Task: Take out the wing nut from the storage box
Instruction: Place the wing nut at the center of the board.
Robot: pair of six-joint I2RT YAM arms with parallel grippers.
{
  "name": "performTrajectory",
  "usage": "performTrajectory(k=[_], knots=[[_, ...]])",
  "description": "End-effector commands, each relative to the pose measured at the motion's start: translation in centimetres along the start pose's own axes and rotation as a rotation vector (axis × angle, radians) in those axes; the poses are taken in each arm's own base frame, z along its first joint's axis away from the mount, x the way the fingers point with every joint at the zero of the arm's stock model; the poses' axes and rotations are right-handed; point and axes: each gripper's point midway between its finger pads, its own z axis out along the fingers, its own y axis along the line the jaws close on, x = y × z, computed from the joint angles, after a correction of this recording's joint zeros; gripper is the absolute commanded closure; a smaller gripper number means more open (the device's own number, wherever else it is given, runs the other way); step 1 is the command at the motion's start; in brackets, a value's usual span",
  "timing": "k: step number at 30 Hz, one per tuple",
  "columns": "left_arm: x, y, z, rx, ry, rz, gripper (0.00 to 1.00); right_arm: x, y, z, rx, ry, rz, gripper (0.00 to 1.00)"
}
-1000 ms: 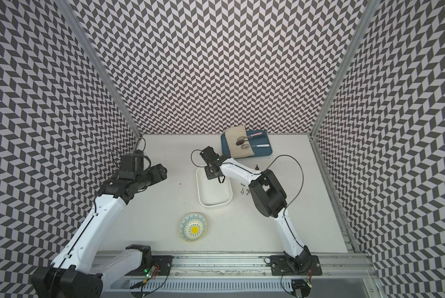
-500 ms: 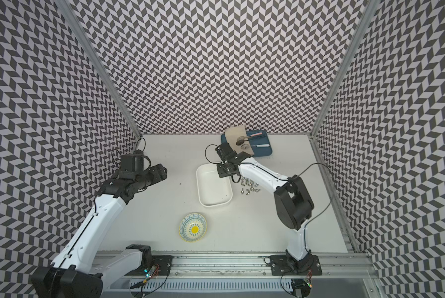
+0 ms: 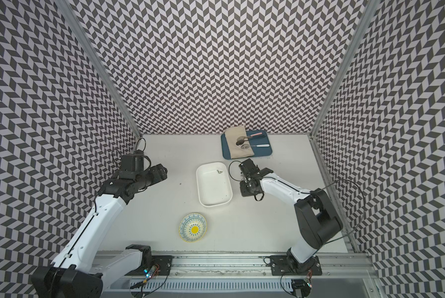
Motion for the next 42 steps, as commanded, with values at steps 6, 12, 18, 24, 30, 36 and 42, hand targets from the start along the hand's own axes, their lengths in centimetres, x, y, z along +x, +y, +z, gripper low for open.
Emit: performTrajectory(k=[6, 12, 18, 24, 30, 36, 42], knots=[[0.0, 0.0, 0.0, 0.008, -0.001, -0.011, 0.20, 1.8, 1.8, 0.9, -0.094, -0.016, 0.000, 0.93], [0.0, 0.0, -0.2, 0.007, -0.005, -0.013, 0.20, 2.0, 2.4, 1.5, -0.117, -0.020, 0.005, 0.94], [-0.1, 0.0, -0.3, 0.007, -0.006, -0.015, 0.20, 1.8, 2.9, 2.3, -0.125, -0.013, -0.001, 0.92], [-0.1, 0.1, -0.4, 0.004, -0.008, -0.016, 0.20, 1.4, 3.2, 3.0, -0.121, -0.007, 0.001, 0.90], [0.0, 0.1, -0.3, 0.002, -0.009, -0.014, 0.20, 1.0, 3.1, 3.0, -0.107, -0.011, 0.001, 0.79], [0.0, 0.1, -0.1, 0.000, -0.006, -0.008, 0.20, -1.4, 3.7, 1.0, -0.110, -0.060, 0.002, 0.71], [0.0, 0.3, 0.1, -0.007, -0.005, -0.006, 0.20, -6.4, 4.7, -3.9, -0.104, -0.184, 0.009, 0.70]])
